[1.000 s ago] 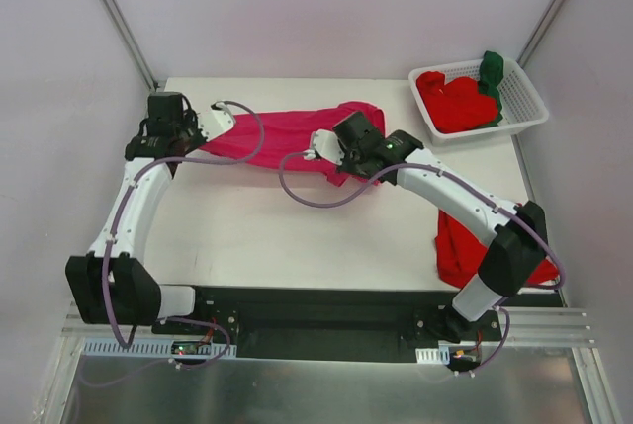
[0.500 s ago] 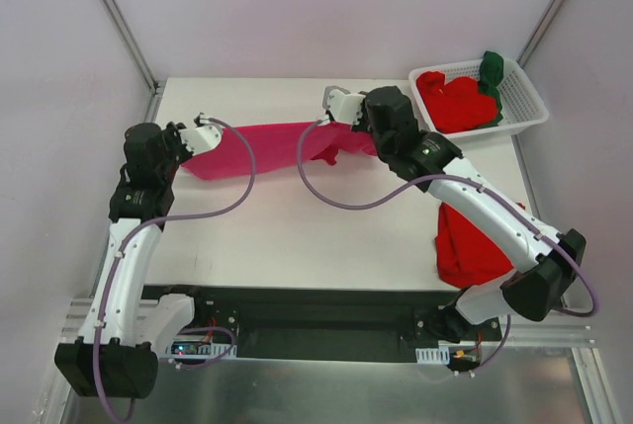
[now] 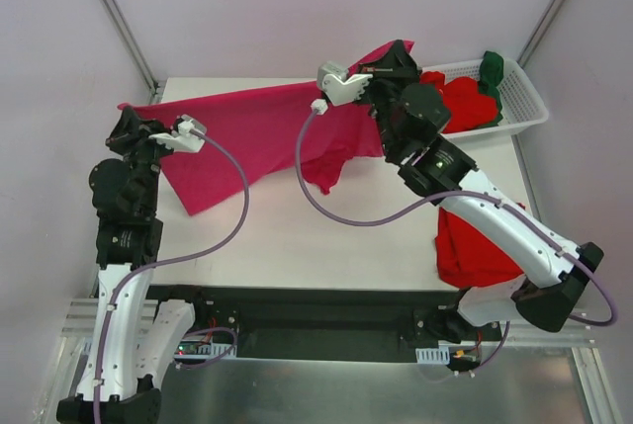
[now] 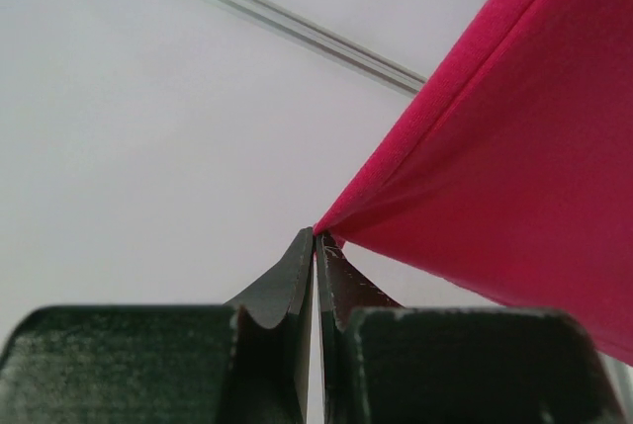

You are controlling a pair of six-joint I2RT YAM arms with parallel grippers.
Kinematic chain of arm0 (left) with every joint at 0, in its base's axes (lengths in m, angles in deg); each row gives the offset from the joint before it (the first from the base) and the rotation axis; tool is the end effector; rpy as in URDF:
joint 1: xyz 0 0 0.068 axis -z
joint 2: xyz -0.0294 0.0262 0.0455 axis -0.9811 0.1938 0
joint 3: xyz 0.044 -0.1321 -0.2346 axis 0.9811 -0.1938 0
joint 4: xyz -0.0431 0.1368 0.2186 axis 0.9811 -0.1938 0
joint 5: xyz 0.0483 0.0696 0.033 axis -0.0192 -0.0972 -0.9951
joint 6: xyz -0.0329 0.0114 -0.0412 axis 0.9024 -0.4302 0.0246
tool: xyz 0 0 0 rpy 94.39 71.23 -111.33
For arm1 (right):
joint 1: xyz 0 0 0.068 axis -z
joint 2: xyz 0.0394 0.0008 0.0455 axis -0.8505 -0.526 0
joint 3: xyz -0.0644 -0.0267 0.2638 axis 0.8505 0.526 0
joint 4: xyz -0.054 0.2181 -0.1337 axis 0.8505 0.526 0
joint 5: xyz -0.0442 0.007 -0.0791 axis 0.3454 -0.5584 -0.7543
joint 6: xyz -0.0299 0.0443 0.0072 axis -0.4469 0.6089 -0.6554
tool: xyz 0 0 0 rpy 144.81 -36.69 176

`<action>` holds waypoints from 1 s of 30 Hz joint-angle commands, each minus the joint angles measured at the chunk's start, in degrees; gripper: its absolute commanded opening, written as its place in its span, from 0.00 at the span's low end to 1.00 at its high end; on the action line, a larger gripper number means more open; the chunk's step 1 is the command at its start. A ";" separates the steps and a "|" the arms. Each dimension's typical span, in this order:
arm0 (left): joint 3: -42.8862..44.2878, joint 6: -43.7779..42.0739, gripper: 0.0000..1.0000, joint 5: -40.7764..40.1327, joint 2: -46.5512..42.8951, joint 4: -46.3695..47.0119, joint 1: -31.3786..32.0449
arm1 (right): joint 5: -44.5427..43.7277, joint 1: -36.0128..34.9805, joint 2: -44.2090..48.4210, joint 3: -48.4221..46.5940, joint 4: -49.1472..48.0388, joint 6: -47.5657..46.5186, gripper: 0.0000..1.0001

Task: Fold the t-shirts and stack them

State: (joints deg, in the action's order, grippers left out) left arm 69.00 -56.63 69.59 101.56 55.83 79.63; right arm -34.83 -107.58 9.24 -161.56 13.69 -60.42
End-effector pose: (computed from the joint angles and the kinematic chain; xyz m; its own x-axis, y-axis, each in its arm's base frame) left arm 0.1425 0.0018 0.4287 0.0232 0.9333 -0.3583 -0.3133 0.3472 0.8839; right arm 0.2097 0.2101 0.5016 0.1687 -0.9857 -0.0060 0.2401 0.0470 -0.9696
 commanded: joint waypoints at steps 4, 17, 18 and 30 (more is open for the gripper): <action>2.76 -5.73 0.00 2.06 0.95 12.94 0.43 | -1.29 -0.95 5.46 -5.26 -8.48 -8.39 0.01; 24.47 -13.56 0.00 7.15 19.59 23.32 0.69 | 2.22 3.70 7.04 -11.15 -2.94 -11.72 0.01; 25.26 -14.17 0.00 7.34 20.55 23.84 0.78 | 3.10 4.31 7.22 -11.41 -3.02 -12.17 0.01; 30.02 -22.87 0.00 10.77 22.76 34.13 3.59 | 20.24 12.85 -0.86 -30.74 -7.51 -24.73 0.01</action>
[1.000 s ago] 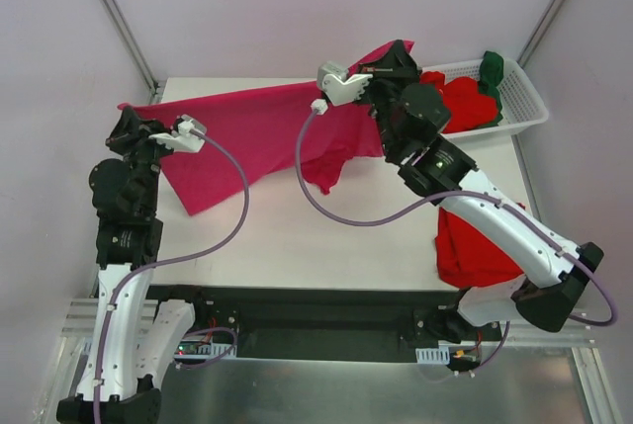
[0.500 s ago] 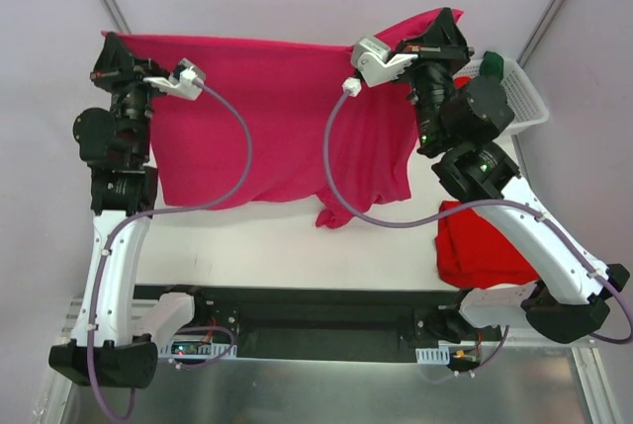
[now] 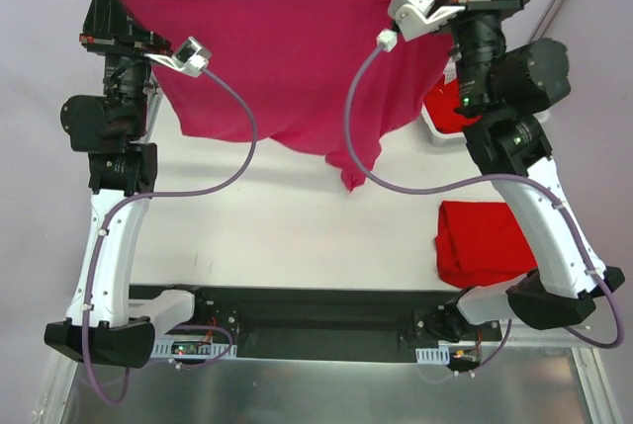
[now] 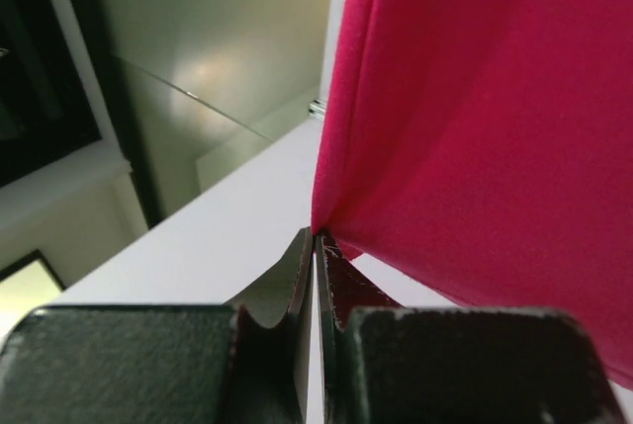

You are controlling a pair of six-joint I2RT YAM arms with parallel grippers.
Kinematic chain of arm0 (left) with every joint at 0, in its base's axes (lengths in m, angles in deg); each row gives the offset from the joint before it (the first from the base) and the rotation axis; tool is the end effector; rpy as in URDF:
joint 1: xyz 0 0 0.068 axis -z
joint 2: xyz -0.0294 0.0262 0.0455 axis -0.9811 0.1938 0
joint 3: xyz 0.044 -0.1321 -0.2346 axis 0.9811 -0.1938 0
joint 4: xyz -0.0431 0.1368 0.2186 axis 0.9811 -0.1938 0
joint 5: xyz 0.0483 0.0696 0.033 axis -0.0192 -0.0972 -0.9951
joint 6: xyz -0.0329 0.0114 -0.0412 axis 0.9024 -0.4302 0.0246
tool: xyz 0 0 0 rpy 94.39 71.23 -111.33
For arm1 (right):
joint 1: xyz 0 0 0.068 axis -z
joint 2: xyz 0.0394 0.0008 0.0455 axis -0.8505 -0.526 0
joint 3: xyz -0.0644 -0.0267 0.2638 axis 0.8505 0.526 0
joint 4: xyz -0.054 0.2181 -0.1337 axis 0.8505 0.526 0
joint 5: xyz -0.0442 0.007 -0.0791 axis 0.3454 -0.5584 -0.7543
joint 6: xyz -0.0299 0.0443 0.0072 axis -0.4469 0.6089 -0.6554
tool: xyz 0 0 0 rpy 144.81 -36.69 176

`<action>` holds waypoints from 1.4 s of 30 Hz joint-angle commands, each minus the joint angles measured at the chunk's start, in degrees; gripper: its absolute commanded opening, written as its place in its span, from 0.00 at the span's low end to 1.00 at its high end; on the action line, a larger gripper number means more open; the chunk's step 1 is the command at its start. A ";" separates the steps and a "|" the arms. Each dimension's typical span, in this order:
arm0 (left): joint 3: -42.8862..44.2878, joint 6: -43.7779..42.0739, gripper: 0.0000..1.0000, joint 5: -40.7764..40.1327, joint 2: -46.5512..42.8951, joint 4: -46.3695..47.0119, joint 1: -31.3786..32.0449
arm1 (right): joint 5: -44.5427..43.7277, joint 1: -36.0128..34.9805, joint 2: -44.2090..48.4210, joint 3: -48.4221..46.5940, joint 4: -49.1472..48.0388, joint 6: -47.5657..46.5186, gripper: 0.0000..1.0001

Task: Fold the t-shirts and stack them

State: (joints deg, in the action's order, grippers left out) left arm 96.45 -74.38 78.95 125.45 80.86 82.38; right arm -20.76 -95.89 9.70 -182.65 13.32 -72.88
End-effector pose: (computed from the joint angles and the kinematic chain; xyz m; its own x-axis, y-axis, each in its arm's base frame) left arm 0.1905 -0.0139 0.5574 0.1322 0.9911 0.0128 -0.7151 0.0865 0.6936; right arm 0.1882 0.1267 0.6165 0.0788 -0.9948 0.0643 0.5906 -0.0054 -0.8069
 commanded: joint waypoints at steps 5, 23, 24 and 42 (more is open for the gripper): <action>3.44 -6.71 0.00 0.89 -3.41 9.63 1.02 | 9.59 1.07 -1.16 -13.44 -6.78 -17.63 0.01; -23.02 -1.00 0.00 -7.20 -15.65 0.93 1.55 | -2.36 2.73 10.13 17.03 -4.68 -2.70 0.01; -17.62 -1.00 0.00 -7.37 -14.24 0.93 1.55 | -1.75 3.00 8.19 12.10 -4.15 -3.22 0.01; 6.87 -0.91 0.00 -10.10 0.43 2.60 1.19 | -1.75 3.35 -2.44 -5.12 -3.47 -4.89 0.01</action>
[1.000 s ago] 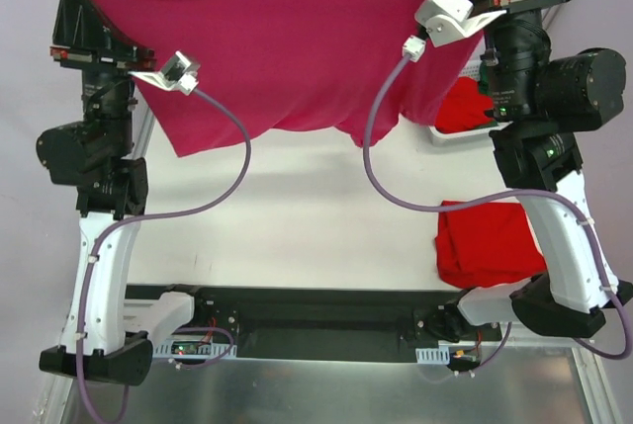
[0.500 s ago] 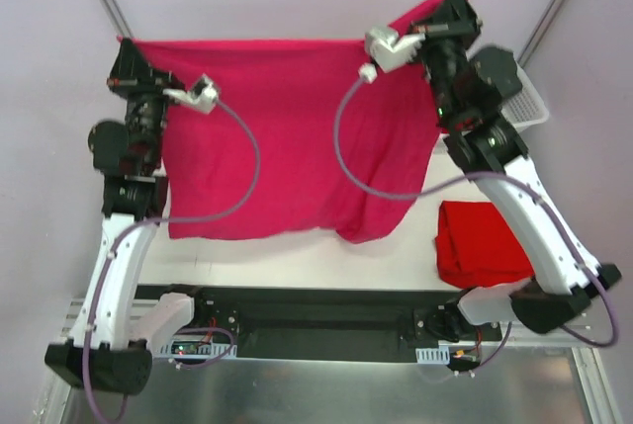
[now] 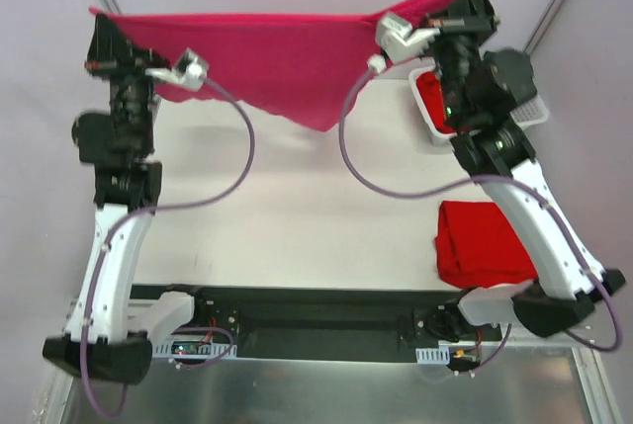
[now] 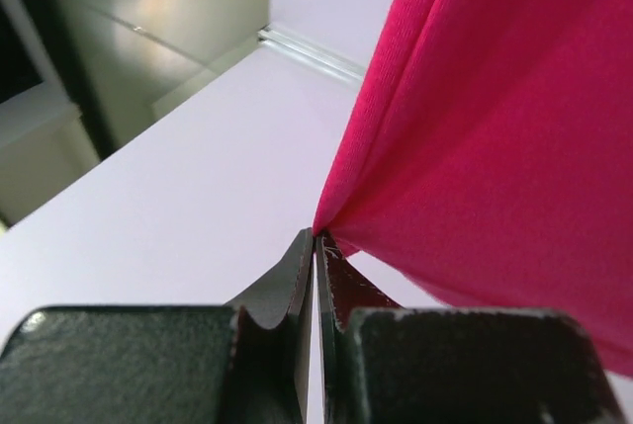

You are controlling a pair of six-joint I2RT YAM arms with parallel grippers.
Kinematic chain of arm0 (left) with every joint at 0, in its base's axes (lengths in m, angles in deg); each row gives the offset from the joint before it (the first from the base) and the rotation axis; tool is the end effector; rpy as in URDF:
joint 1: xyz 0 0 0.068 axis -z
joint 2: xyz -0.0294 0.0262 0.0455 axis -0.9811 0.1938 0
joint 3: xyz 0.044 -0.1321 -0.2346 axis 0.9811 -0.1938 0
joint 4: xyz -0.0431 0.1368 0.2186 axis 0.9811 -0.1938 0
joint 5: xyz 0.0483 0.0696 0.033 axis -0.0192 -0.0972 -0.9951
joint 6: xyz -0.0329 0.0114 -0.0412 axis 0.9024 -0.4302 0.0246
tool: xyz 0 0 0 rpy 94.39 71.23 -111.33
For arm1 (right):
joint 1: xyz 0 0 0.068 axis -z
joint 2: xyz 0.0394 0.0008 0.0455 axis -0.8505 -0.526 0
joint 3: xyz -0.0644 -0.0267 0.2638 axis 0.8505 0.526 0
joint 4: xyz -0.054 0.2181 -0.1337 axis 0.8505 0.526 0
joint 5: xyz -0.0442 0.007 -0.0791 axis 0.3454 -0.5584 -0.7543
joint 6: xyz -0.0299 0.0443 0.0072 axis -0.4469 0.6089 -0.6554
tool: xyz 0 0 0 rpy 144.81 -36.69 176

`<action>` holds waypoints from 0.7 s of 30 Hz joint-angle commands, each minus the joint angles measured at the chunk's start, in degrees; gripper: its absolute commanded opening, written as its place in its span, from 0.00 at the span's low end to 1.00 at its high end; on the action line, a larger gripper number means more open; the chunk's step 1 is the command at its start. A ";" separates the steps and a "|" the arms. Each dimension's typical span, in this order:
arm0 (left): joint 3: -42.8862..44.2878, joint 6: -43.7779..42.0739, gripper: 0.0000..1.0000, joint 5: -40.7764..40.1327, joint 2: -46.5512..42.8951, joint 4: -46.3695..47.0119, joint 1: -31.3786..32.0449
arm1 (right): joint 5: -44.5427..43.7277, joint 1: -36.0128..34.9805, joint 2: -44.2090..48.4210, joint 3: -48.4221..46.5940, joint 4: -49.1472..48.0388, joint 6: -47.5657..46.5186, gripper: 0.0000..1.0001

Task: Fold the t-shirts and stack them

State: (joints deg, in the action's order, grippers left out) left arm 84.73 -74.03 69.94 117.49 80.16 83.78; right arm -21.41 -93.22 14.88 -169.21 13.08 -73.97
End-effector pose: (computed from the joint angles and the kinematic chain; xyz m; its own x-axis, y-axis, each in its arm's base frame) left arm 0.1732 -0.0115 0.5177 0.0442 0.9938 -0.1017 -0.6616 0.1054 0.7424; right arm 0.2015 0.1226 0.5706 0.0257 -0.9882 0.1512 0.4904 -0.1193 -0.8633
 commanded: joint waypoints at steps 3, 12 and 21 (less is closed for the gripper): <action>30.96 -2.40 0.00 -1.45 13.76 2.77 0.06 | -0.21 0.68 -16.95 -38.71 -0.66 -7.22 0.01; 11.36 -2.58 0.00 -1.54 7.70 5.76 -1.26 | -0.92 3.40 -3.85 -7.15 -6.64 -3.71 0.01; 43.65 -4.43 0.00 -3.10 20.90 0.75 -1.17 | 2.97 3.94 -18.31 -40.21 -3.08 -11.10 0.01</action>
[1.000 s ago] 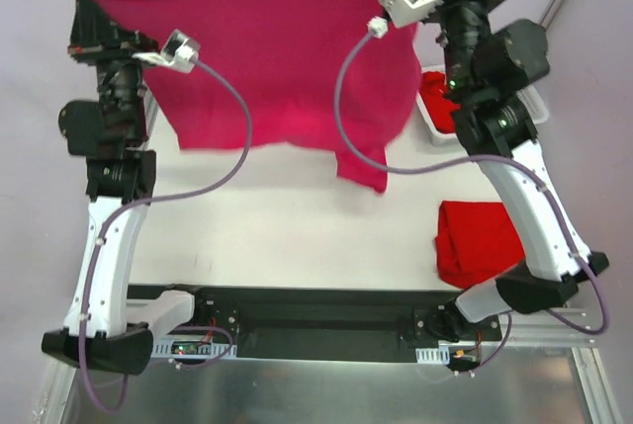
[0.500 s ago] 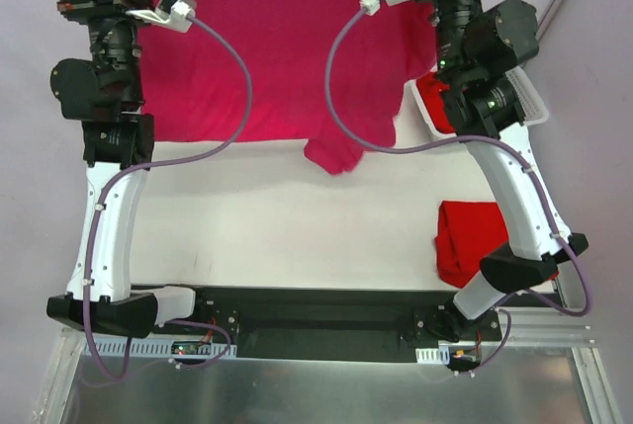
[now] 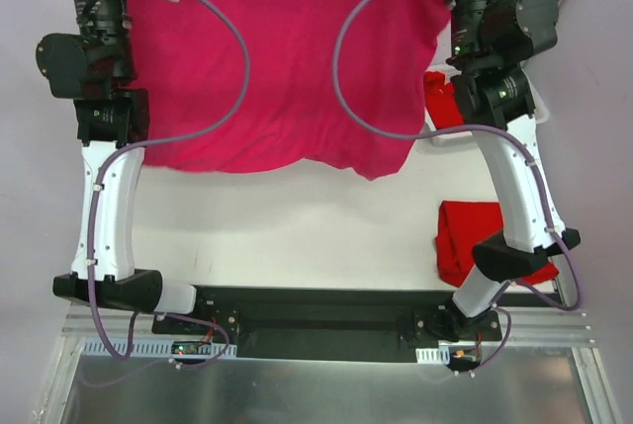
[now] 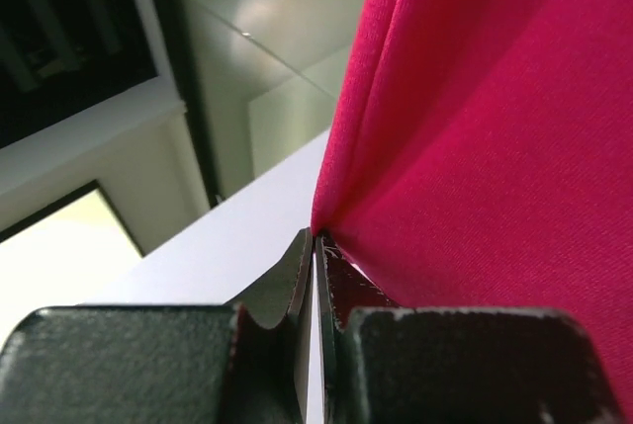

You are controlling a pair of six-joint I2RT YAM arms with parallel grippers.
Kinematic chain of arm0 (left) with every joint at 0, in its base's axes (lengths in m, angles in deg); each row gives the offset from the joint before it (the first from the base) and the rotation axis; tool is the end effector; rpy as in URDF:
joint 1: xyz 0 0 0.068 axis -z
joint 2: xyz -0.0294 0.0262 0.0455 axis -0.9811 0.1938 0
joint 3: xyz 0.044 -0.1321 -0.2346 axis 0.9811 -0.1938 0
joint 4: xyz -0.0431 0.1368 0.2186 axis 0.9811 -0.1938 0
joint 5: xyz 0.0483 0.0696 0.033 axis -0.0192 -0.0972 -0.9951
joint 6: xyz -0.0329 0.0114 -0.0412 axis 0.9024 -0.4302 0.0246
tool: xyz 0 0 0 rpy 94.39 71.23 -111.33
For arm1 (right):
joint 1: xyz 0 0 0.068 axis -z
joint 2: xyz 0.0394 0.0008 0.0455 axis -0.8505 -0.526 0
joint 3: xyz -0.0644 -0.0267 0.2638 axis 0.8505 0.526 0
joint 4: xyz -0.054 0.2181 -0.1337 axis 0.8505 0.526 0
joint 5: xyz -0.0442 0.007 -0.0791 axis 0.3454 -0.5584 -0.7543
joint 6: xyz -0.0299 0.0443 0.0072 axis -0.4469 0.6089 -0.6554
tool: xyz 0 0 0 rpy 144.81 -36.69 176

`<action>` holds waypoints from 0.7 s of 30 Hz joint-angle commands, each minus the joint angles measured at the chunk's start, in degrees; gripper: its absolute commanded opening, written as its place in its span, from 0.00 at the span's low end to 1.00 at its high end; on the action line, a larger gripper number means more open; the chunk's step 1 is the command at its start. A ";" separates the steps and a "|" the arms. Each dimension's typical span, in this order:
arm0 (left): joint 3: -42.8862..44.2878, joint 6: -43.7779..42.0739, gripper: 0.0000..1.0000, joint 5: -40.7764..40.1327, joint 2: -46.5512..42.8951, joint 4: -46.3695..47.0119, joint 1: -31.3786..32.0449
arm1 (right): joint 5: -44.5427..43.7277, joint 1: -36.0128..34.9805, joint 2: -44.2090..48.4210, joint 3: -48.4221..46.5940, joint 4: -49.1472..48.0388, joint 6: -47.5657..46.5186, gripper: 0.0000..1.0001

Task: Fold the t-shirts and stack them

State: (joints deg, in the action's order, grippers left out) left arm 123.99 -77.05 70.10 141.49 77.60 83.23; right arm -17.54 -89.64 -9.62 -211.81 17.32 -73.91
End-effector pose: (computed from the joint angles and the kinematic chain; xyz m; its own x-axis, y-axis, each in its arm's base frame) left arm 0.2177 -0.0133 0.6321 0.0169 0.9970 -0.0756 -0.8109 0.0579 0.5823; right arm 0.2417 0.1324 0.6570 -0.0067 -0.9984 0.0560 0.6714 -0.0460 -0.7397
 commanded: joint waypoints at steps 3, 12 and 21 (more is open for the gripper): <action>-13.05 0.52 0.00 -5.56 -10.65 4.97 -0.62 | -4.50 0.26 19.20 30.15 -11.04 -6.08 0.01; -9.55 -0.01 0.00 -2.57 -6.82 2.54 -0.62 | -0.92 5.62 13.89 20.18 -7.46 -2.29 0.01; -19.12 5.35 0.00 -8.99 -11.16 2.95 -0.45 | -6.10 6.68 20.68 39.43 -9.90 1.57 0.01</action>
State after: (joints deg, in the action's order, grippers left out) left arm 117.72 -75.32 67.10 140.16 76.47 83.39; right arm -17.50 -84.57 0.35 -191.64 13.06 -73.93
